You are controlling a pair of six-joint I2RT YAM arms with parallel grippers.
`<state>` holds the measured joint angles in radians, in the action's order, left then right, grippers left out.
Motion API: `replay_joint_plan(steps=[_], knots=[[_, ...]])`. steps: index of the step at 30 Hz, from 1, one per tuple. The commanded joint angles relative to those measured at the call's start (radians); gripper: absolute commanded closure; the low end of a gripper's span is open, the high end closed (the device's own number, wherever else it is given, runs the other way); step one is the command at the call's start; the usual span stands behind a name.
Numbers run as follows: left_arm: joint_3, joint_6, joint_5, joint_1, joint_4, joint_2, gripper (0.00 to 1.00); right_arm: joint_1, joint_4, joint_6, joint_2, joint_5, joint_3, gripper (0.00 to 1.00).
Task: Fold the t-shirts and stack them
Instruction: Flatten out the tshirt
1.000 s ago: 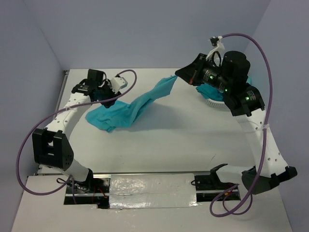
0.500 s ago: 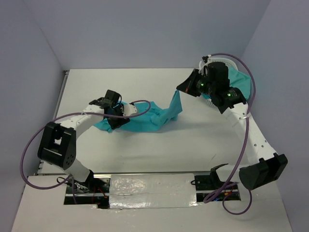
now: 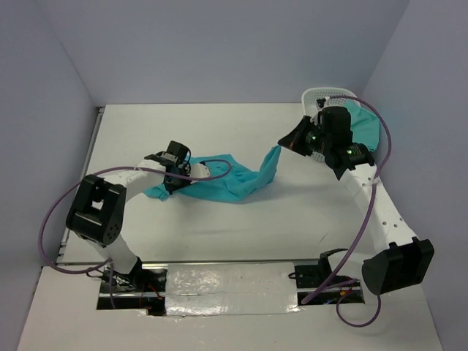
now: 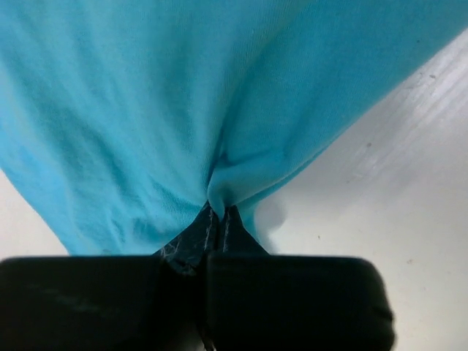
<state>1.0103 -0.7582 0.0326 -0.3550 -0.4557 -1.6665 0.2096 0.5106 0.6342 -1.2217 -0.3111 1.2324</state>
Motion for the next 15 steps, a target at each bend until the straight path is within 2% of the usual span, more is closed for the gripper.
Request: replay_joint_plan(steps=[1, 4, 6, 7, 10, 11, 15], knots=[[0.076, 0.0, 0.0, 0.019, -0.054, 0.088, 1.0, -0.05, -0.023, -0.03, 0.059, 0.003, -0.049, 1.0], [0.233, 0.014, -0.065, 0.053, -0.119, 0.123, 1.0, -0.067, -0.017, -0.051, 0.059, 0.01, -0.044, 1.0], [0.399, 0.005, -0.111, 0.065, -0.156, 0.1, 1.0, -0.076, -0.014, -0.062, 0.01, 0.006, -0.005, 1.0], [0.513, 0.005, -0.12, 0.077, -0.155, 0.082, 1.0, -0.09, -0.011, -0.076, -0.013, 0.003, 0.06, 1.0], [0.712, 0.022, -0.143, 0.103, -0.169, -0.028, 1.0, -0.15, 0.006, -0.09, -0.117, -0.005, 0.241, 1.0], [0.857, 0.022, -0.146, 0.111, -0.184, -0.06, 1.0, -0.166, 0.014, -0.093, -0.143, -0.009, 0.296, 1.0], [1.192, 0.019, -0.188, 0.142, -0.296, -0.237, 1.0, -0.237, 0.115, -0.11, -0.248, -0.023, 0.597, 1.0]])
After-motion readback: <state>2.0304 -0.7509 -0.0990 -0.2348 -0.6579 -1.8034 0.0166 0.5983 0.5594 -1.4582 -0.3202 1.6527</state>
